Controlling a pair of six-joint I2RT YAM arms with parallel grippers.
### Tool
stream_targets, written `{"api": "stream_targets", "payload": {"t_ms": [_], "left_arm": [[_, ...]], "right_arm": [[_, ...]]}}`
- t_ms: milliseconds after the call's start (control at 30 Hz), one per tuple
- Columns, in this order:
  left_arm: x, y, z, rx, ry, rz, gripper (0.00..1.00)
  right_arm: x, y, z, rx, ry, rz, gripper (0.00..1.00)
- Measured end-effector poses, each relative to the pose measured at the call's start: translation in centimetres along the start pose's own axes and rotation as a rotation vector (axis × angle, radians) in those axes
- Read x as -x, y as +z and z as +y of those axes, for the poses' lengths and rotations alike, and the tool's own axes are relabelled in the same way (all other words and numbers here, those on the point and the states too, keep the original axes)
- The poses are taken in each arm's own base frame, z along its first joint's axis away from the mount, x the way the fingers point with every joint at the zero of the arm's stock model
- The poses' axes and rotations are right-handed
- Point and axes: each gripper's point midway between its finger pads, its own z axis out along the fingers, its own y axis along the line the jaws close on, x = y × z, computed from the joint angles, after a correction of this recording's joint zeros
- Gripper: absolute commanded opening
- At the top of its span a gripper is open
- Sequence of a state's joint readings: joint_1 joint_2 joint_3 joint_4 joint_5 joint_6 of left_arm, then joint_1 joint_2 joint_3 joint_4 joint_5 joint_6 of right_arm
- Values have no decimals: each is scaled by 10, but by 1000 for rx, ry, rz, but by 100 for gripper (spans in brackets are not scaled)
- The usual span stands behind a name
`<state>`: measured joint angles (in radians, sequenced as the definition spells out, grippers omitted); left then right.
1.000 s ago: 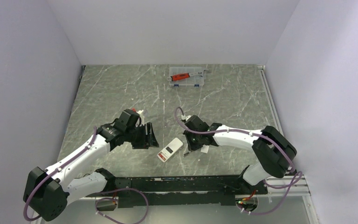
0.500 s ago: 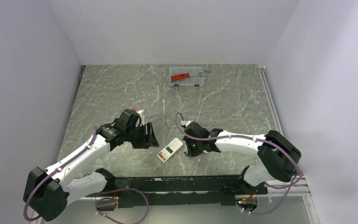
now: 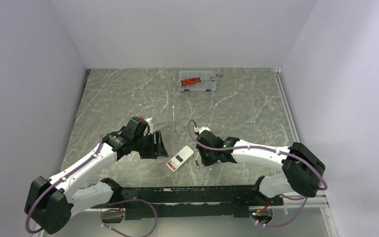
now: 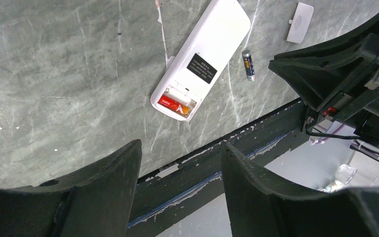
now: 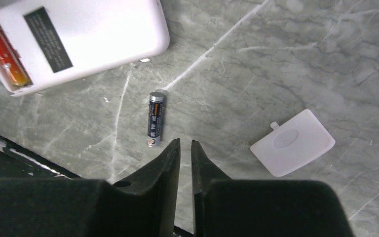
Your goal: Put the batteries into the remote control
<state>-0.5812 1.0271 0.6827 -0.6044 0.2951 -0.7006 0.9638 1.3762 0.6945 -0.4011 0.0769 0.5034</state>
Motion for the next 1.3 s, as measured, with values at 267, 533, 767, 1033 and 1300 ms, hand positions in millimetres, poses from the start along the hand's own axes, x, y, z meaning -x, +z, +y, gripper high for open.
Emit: {"api": "stream_targets", "payload": {"t_ms": [267, 533, 767, 1033, 1300], "left_arm": [[1, 0, -2, -8, 3, -4, 65], [2, 2, -2, -9, 3, -5, 65], [1, 2, -1, -7, 2, -3, 65], [1, 2, -1, -8, 2, -3, 65], [1, 2, -1, -8, 2, -3, 65]], "right_arm": [[9, -7, 7, 27, 17, -28, 37], [10, -8, 16, 49, 22, -30, 44], [9, -6, 26, 62, 18, -19, 43], [3, 2, 29, 28, 3, 4, 34], [1, 6, 28, -20, -5, 13, 32]]}}
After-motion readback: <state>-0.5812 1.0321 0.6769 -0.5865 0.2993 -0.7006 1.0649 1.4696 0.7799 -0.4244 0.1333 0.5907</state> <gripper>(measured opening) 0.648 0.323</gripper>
